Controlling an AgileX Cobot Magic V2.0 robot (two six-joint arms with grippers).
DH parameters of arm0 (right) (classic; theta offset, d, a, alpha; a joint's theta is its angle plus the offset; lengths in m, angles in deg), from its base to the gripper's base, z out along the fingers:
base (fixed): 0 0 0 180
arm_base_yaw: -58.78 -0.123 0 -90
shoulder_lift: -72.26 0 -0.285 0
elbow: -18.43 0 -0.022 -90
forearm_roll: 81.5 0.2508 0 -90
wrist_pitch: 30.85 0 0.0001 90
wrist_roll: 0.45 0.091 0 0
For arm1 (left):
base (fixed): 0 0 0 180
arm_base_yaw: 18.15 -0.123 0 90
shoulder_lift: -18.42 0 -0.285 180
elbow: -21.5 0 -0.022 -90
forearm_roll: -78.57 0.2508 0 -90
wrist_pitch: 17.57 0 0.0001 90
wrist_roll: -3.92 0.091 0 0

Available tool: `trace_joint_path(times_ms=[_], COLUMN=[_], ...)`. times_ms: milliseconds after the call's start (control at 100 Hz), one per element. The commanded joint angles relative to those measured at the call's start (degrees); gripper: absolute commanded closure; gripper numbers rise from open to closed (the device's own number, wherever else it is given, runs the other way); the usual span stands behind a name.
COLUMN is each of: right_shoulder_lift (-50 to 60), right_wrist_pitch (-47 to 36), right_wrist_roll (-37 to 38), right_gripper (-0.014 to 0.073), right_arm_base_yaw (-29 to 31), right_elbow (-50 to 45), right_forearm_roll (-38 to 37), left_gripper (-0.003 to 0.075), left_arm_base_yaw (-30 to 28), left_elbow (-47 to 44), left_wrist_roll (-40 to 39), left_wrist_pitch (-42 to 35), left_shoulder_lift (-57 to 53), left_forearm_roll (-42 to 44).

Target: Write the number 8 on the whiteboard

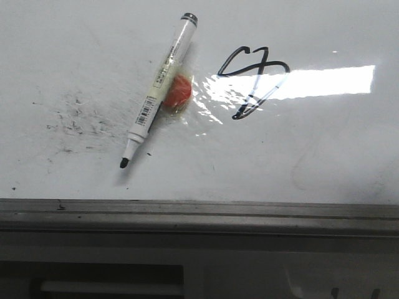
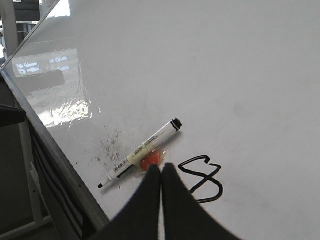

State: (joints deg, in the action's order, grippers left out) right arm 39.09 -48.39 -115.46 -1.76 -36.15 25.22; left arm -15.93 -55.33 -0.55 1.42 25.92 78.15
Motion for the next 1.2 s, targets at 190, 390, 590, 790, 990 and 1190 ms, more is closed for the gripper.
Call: trace_joint_path(times_ms=[190, 390, 590, 790, 990, 1190], right_shoulder_lift=[-0.05, -0.05, -0.05, -0.05, -0.05, -0.18], right_wrist_pitch=[1.71, 1.71, 1.71, -1.41, -8.24, -11.11], right_wrist_roll=[-0.31, -0.31, -0.31, -0.18, 8.22, 43.56], right_gripper=[0.0657, 0.0657, 0.0657, 0.0657, 0.0657, 0.0657], right_arm_base_yaw=[0.0, 0.0, 0.0, 0.23, 3.71, 13.69], right_elbow=[1.36, 1.36, 1.36, 1.03, -3.58, -12.93], right_forearm_roll=[-0.21, -0.21, -0.21, -0.49, -18.81, -50.59], left_gripper=[0.0741, 0.0741, 0.0741, 0.0741, 0.0741, 0.0741], left_arm_base_yaw=[-0.41, -0.41, -0.41, -0.41, -0.41, -0.41], left_elbow=[-2.27, -2.27, -2.27, -2.27, -2.27, -2.27], left_wrist_roll=[-0.75, -0.75, -0.75, -0.75, -0.75, -0.75], left_wrist_pitch=[-2.29, -2.29, -2.29, -2.29, -2.29, -2.29], left_shoulder_lift=[-1.54, -1.54, -1.54, -1.54, -1.54, -1.54], left_forearm_roll=[0.43, 0.43, 0.43, 0.43, 0.43, 0.43])
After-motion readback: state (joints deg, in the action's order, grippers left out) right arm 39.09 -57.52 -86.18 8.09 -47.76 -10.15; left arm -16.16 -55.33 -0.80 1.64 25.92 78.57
